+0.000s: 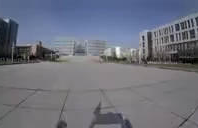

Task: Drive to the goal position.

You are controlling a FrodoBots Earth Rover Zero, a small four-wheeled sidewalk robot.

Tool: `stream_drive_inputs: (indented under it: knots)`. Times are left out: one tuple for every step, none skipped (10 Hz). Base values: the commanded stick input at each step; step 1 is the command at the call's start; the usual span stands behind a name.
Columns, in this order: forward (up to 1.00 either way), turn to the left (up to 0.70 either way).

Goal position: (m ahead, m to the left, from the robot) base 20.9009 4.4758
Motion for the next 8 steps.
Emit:
stream_drive_inputs:
  knots:
    - [1.00,0.00]
    - [1.00,0.00]
    - [1.00,0.00]
    - [1.00,0.00]
    - [1.00,0.00]
    - [1.00,0.00]
    - [1.00,0.00]
    - [1.00,0.00]
